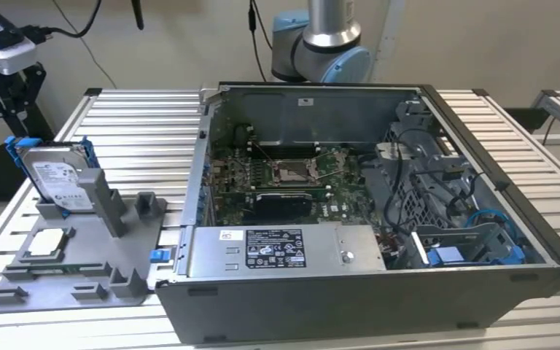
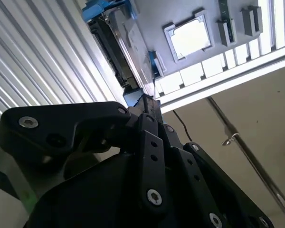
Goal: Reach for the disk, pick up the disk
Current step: 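Pick up the disk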
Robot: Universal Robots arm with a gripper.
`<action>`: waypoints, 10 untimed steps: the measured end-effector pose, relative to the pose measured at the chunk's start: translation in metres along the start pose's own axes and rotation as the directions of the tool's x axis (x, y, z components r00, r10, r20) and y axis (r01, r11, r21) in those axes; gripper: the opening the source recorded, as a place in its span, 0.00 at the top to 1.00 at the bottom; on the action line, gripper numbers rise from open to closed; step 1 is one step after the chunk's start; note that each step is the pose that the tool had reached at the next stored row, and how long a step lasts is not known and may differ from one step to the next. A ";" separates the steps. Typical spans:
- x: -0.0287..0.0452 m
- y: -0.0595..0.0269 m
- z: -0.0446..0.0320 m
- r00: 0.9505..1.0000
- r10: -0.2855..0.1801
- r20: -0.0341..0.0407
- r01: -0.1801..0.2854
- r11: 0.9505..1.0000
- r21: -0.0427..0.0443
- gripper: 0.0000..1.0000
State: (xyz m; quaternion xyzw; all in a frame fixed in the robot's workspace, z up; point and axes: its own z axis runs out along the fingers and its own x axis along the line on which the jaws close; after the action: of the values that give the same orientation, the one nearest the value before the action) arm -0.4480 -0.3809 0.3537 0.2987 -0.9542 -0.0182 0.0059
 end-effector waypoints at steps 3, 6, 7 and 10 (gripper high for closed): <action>0.0000 0.0000 0.0000 0.999 -0.049 -0.002 0.049 0.999 0.000 1.00; 0.0000 0.0000 0.0000 0.996 -0.093 -0.004 0.093 0.996 0.000 1.00; 0.0000 0.0000 0.0000 0.995 -0.104 -0.004 0.104 0.995 0.000 1.00; 0.0000 0.0000 0.0000 0.994 -0.113 -0.004 0.113 0.994 0.000 1.00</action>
State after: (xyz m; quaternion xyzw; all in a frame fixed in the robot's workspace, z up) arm -0.4481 -0.3809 0.3538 0.3523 -0.9357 -0.0178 0.0070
